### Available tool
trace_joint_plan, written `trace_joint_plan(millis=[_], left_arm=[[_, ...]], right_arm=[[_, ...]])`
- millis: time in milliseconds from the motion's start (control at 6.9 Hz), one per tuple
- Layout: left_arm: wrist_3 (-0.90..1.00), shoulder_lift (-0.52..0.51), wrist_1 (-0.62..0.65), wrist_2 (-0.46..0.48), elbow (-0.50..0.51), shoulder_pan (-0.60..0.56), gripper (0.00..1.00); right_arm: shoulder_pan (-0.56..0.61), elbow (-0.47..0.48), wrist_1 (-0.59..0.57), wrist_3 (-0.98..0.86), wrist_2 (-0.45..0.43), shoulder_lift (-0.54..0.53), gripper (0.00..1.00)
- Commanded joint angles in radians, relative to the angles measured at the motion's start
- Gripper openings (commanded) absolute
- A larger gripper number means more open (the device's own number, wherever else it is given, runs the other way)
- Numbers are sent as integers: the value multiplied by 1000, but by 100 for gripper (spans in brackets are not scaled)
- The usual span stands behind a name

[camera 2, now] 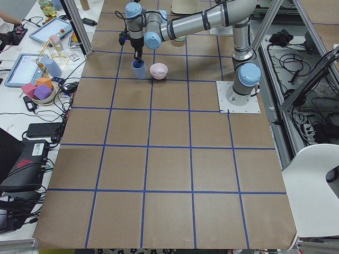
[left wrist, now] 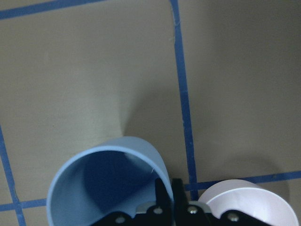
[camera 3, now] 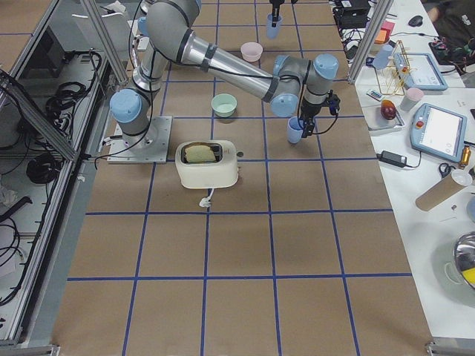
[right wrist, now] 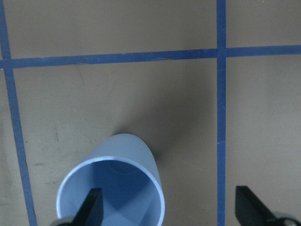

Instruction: Stack blue cups with both arms

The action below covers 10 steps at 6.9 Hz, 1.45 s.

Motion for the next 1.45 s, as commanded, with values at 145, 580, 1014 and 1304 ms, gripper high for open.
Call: trace_joint_plan(millis=[145,580,1014,1304], left_arm=[[-371,-20,-79,-69,60,-240,0],[-499,-36,16,-136,-105,-366,0],[-484,-36,49,-153,-142,-384,99],[-483,-5,49,-147,-127,-363,100]], right_arm=[[-2,2,9,-5,7,36,84],[-2,20,27,-5,4,39,11],[-4,-12,102,-3,4,14,0],[13,-58,295,13,21,-77,0]])
